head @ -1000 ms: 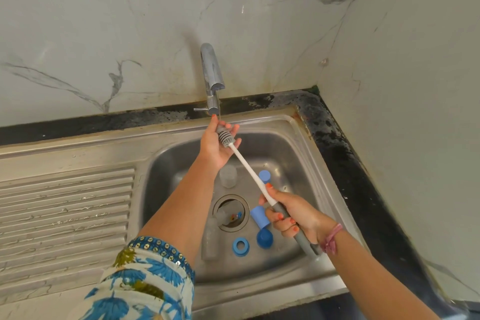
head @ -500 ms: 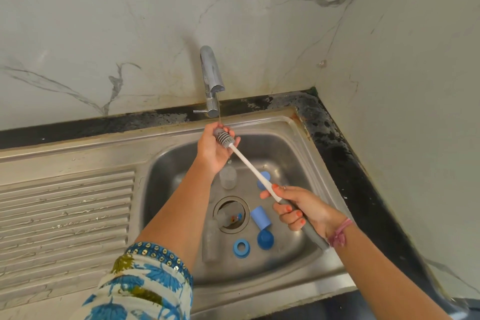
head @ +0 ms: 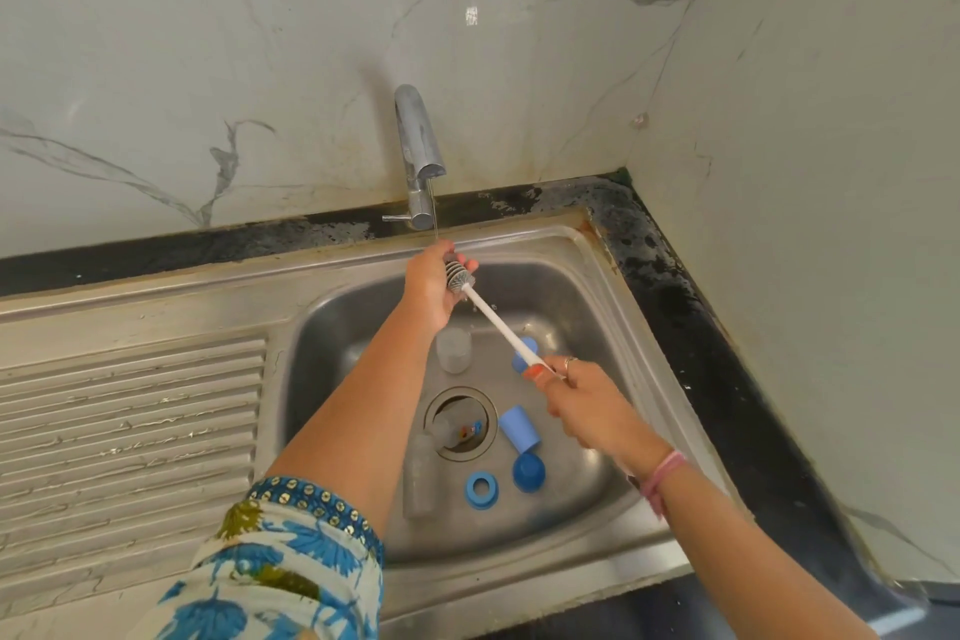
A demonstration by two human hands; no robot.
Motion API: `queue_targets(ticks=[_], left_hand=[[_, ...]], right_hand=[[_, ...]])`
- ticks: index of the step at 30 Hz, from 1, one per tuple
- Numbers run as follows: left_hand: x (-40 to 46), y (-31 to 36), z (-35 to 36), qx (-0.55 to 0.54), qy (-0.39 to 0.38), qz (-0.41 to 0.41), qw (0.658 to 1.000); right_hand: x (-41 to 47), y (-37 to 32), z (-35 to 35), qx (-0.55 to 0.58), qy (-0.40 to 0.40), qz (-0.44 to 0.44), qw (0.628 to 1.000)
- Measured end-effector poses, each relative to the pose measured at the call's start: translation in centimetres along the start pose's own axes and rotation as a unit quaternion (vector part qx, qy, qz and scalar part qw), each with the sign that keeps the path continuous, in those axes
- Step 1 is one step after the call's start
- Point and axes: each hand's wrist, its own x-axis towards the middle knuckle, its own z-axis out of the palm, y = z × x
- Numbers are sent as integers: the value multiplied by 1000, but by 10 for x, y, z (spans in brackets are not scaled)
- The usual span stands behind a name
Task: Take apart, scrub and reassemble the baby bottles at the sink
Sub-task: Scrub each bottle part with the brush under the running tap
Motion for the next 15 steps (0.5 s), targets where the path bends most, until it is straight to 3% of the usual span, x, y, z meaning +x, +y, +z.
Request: queue_targets(ticks=[2, 4, 5, 6, 8, 9, 11, 13, 15], left_hand=[[-4, -2, -6, -94, -58, -18, 994], [-6, -4, -10, -174, -76, -22, 982], [-6, -4, -9, -179, -71, -26, 981], [-7, -2, -7, -142, -55, -22, 988], [-3, -1, -3, 16, -5, 9, 1000], [-1, -1, -1, 84, 28, 28, 996], [3, -1, 2, 136, 67, 50, 987], [5, -1, 3, 139, 67, 41, 987], [5, -2, 3, 97, 63, 31, 993]], right_hand=[[-3, -2, -11, 251, -123, 92, 956], [-6, -3, -15, 325, -193, 117, 918], [-7, -2, -13, 320, -195, 113, 920], [-8, -3, -9, 285, -172, 100, 938], [-6, -4, 0, 89, -74, 31, 993], [-4, -3, 3, -61, -16, -18, 998], [2, 1, 3, -277, 69, -66, 956], [1, -1, 2, -321, 104, -83, 938], [1, -2, 3, -231, 73, -75, 967]])
